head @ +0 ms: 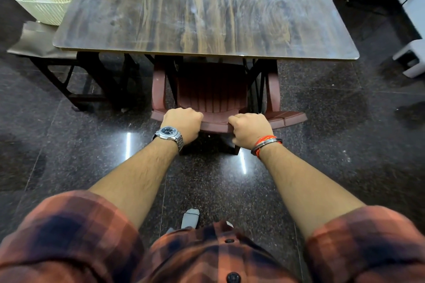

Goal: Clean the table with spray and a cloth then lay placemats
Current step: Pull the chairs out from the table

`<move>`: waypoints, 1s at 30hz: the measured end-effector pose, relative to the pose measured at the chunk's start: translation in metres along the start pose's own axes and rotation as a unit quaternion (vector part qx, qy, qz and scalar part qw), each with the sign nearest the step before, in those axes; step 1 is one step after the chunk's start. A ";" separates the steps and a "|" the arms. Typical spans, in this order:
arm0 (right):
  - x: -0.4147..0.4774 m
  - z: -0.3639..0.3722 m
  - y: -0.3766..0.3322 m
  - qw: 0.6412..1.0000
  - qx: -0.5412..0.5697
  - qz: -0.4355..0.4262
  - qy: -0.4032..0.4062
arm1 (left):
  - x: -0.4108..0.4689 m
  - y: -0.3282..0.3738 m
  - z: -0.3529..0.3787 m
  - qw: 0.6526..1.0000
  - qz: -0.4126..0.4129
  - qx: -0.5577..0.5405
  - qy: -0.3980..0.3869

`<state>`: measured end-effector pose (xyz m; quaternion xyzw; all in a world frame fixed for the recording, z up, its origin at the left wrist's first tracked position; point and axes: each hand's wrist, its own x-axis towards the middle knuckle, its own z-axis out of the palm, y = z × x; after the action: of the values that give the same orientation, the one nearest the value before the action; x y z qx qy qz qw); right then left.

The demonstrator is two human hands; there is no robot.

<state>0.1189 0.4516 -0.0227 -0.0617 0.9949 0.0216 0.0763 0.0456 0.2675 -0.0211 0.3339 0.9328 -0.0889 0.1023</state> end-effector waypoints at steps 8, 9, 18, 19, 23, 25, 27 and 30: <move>-0.015 0.011 0.019 0.962 0.167 -0.058 0.207 | 0.002 0.007 0.000 0.978 0.102 -0.093 0.159; -0.018 0.009 0.028 0.950 0.183 -0.035 0.252 | 0.009 0.015 -0.008 0.968 0.119 -0.126 0.182; -0.032 0.019 0.188 0.893 0.183 0.252 0.325 | 0.132 0.139 -0.073 0.964 0.127 -0.140 0.188; -0.034 0.019 0.211 0.893 0.180 0.263 0.317 | 0.153 0.157 -0.079 0.967 0.125 -0.130 0.180; -0.048 0.017 0.305 0.899 0.153 0.296 0.283 | 0.228 0.235 -0.106 0.973 0.117 -0.118 0.157; -0.054 0.013 0.355 0.899 0.154 0.314 0.265 | 0.263 0.273 -0.124 0.975 0.113 -0.122 0.151; -0.053 0.007 0.411 0.902 0.137 0.320 0.255 | 0.301 0.313 -0.144 0.975 0.104 -0.122 0.156; -0.042 0.000 0.464 0.902 0.134 0.321 0.255 | 0.344 0.343 -0.160 0.979 0.091 -0.121 0.139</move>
<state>0.1015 0.9170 -0.0005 0.2686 0.9398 -0.1048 -0.1836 -0.0158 0.7744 0.0135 0.4119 0.9074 0.0818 0.0189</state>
